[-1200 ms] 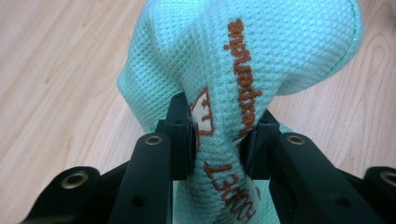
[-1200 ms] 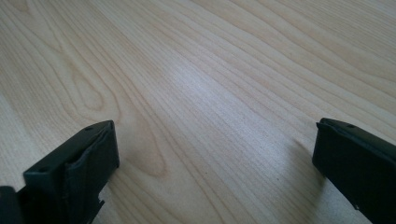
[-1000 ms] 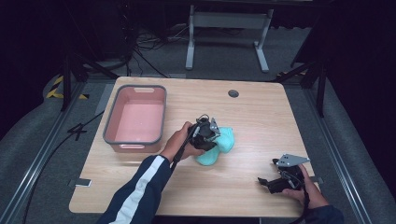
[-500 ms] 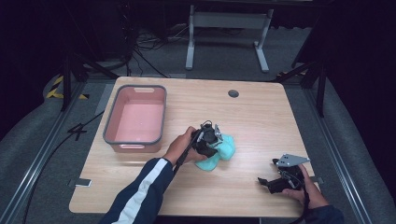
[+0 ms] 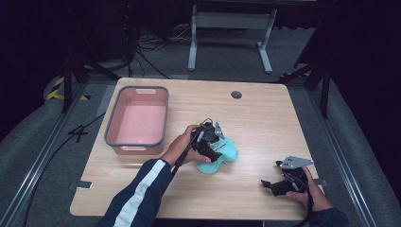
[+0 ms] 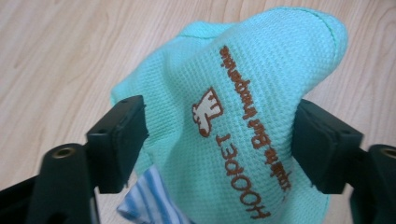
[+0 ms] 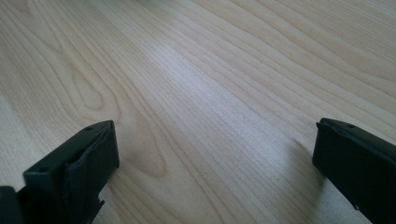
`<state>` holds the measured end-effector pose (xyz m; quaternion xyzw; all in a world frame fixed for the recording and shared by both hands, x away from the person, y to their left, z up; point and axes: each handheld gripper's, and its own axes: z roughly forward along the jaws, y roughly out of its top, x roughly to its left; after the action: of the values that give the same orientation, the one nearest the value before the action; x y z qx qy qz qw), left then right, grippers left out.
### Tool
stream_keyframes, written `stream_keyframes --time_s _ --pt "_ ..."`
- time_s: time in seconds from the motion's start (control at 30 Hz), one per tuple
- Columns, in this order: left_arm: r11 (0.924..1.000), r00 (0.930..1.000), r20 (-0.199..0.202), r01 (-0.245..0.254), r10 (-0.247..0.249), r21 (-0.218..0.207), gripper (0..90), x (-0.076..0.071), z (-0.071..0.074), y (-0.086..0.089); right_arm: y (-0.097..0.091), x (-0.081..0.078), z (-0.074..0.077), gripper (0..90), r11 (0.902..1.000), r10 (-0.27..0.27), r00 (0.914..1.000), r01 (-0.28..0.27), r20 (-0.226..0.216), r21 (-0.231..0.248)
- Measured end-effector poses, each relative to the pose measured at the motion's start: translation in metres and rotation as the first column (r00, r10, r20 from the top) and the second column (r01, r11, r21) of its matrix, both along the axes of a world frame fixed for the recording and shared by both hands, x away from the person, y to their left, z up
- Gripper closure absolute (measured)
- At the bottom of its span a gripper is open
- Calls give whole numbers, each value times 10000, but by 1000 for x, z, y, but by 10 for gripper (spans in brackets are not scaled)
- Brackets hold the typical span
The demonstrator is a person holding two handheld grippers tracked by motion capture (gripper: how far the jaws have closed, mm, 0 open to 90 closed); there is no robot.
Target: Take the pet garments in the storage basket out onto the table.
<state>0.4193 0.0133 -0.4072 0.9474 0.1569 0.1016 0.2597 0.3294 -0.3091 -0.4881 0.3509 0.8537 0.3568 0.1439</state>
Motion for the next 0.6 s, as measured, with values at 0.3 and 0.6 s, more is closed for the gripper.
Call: stream_keyframes --time_s 0.3,0.6 --pt "9997 9978 643 170 -158 -180 248 -13 29 11 0 0 0 6 10000 -2 10000 2 -1 0" --pt "9996 9934 1124 228 -244 153 224 -30 44 26 0 0 0 6 10000 -2 10000 2 -2 2"
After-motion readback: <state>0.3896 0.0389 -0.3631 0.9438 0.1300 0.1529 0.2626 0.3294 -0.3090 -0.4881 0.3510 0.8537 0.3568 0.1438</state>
